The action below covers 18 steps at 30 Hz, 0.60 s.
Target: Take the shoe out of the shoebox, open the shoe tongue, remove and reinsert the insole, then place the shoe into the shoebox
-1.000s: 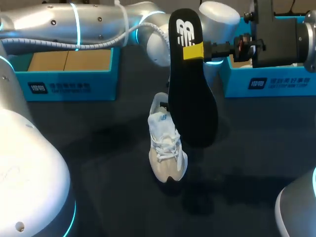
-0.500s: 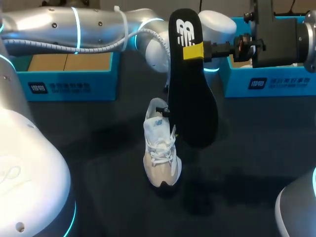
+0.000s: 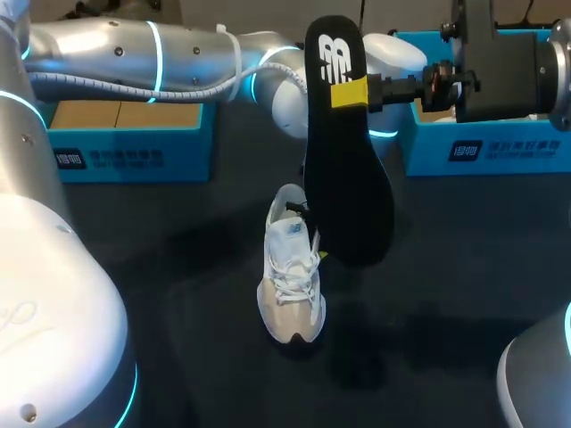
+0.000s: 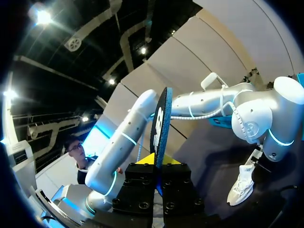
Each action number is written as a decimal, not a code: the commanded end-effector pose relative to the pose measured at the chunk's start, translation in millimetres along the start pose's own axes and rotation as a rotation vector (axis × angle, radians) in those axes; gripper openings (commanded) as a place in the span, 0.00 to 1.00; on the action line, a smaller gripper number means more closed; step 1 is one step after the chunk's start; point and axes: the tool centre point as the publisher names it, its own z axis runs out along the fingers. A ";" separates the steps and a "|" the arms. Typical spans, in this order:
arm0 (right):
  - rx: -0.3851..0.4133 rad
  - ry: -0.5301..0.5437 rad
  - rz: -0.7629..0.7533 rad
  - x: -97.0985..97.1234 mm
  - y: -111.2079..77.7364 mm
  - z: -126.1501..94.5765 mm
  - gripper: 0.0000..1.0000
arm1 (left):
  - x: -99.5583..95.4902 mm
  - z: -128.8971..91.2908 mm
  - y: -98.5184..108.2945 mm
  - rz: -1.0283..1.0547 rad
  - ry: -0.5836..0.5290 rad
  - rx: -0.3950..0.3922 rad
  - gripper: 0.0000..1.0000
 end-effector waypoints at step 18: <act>0.002 -0.002 0.002 -0.2 1.9 3.9 0.00 | 22.3 -97.3 -0.7 0.021 -0.442 -0.035 1.00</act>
